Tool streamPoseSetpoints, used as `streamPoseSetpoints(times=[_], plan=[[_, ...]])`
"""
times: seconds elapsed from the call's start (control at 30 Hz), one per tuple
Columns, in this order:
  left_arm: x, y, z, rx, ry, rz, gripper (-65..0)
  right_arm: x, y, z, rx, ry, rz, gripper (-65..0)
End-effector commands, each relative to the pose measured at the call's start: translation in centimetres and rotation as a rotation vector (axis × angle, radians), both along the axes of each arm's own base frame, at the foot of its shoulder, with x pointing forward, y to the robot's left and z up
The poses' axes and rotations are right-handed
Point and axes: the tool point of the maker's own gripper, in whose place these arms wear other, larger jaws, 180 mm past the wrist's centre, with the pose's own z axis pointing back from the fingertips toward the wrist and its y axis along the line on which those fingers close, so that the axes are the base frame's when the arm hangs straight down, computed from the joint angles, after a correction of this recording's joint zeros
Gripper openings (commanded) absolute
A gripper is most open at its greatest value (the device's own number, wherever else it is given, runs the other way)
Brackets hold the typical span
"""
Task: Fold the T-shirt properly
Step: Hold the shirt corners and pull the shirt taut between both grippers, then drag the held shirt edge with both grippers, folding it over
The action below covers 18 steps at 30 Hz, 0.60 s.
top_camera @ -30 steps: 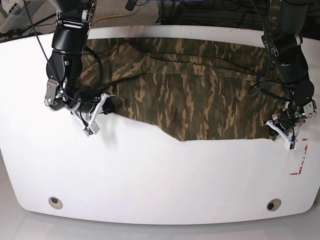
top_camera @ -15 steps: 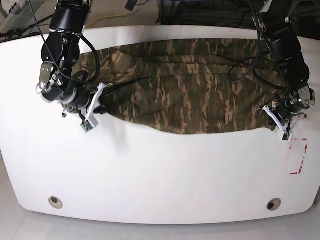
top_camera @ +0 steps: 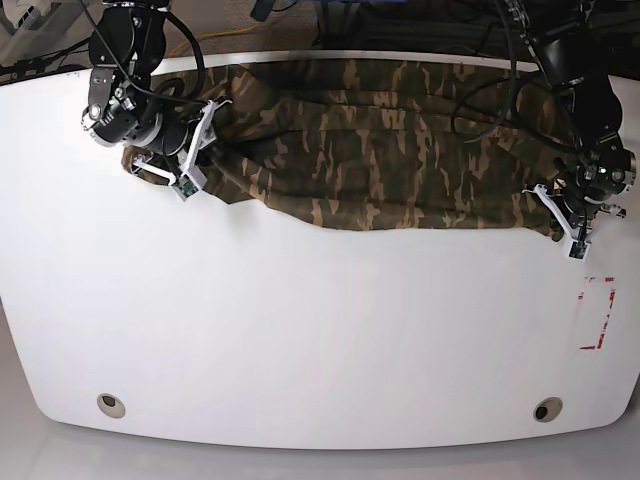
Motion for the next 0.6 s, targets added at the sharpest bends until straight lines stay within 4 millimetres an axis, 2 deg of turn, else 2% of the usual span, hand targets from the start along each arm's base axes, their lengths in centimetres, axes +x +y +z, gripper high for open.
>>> streamPoseSetpoints(times=[0.0,0.1,0.23,0.33,0.57], plan=[[1.2,0.6,2.0,0.021,-0.061,-0.004,-65.0,0.9,-0.2,1.3,0.008,-0.054,-0.002,-37.7],[1.3,0.5,2.0,0.019,-0.063,-0.007,-65.0,1.5,-0.7,2.0,0.033,-0.078,-0.028,-37.7],[1.4,0.4,2.0,0.018,-0.062,-0.009,-65.0,3.7,-1.9,4.5,0.115,-0.161,-0.085,-37.6],[1.4,0.4,2.0,0.018,-0.062,-0.009,-65.0,5.4,-2.4,5.5,0.165,-0.196,-0.111,-37.6],[1.3,-0.9,0.6,0.006,-0.026,-0.044,-65.0,10.1,-4.4,4.3,0.163,-0.156,-0.181,-37.9]])
